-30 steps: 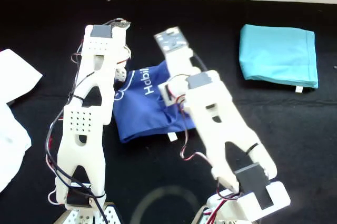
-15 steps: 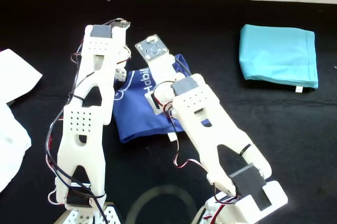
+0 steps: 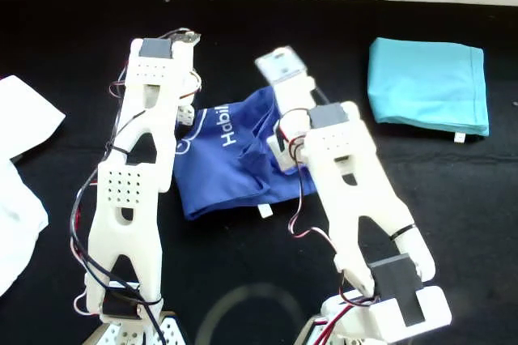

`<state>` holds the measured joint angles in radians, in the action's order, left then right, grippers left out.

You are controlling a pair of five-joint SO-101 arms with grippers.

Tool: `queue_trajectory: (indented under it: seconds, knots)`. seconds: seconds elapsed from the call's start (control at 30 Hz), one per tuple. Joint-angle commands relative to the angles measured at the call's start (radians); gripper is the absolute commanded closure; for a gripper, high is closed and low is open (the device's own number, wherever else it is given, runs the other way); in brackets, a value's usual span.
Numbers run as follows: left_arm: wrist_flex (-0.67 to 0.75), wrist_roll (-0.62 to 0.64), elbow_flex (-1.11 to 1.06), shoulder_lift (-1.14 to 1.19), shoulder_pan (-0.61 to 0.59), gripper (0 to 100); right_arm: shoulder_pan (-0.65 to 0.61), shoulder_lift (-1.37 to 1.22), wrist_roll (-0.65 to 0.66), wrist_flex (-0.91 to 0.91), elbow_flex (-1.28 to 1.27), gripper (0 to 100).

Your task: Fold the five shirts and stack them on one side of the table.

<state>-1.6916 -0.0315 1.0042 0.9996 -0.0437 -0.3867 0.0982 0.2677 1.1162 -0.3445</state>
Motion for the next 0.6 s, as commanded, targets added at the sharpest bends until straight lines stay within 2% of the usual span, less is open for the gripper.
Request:
queue_trajectory:
  seconds: [0.0, 0.3, 0.57]
  knots:
    - [0.002, 0.002, 0.036, -0.016, -0.005, 99, -0.005, 0.042, 0.009, -0.056, -0.007, 87.7]
    - [-0.003, 0.002, 0.036, -0.019, -0.005, 99, -0.005, -0.213, -0.103, -0.124, 0.082, 87.7]
    - [-0.003, 0.002, 0.036, -0.015, -0.005, 99, -0.019, -0.245, -0.147, -0.093, 0.200, 87.7]
